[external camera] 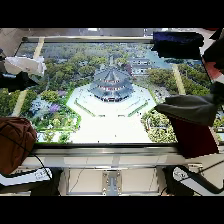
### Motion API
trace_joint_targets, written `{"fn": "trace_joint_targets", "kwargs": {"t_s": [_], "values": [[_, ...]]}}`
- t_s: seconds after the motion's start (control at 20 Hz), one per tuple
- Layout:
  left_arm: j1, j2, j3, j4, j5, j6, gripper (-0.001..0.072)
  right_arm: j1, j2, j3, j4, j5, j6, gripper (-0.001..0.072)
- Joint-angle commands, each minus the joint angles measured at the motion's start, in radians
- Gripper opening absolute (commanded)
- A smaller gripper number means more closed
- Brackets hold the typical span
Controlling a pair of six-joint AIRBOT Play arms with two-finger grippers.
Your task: Fold the shirts.
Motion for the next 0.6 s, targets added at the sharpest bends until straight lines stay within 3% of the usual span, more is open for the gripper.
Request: {"fn": "trace_joint_targets", "kwargs": {"t_s": [0.0, 0.1, 0.15, 0.2, 0.25, 0.4, 0.55], "values": [[0.001, 0.001, 0.000, 0.001, -0.001, 0.000, 0.0015, -0.254, 0.209, -0.324, -0.045, 0.050, -0.063, 0.0016], [0.001, 0.000, 0.000, 0.001, 0.000, 0.000, 0.0015, -0.375, 0.285, -0.520, -0.068, 0.120, -0.066, 0.0018], [0.001, 0.000, 0.000, 0.001, -0.001, 0.000, 0.0015, -0.428, 0.306, -0.590, -0.075, 0.138, -0.066, 0.0095], [0.001, 0.000, 0.000, 0.001, -0.001, 0.000, 0.0015, -0.475, 0.312, -0.626, -0.076, 0.142, -0.066, 0.0346], [0.001, 0.000, 0.000, 0.001, -0.001, 0.000, 0.0015, -0.507, 0.311, -0.630, -0.075, 0.140, -0.066, 0.0516], [0.001, 0.000, 0.000, 0.001, 0.000, 0.000, 0.0015, -0.529, 0.311, -0.524, -0.020, 0.141, -0.056, 0.0527], [0.001, 0.000, 0.000, 0.001, 0.000, 0.000, 0.0015, -0.529, 0.311, -0.323, 0.211, 0.227, -0.050, 0.0527]]}}
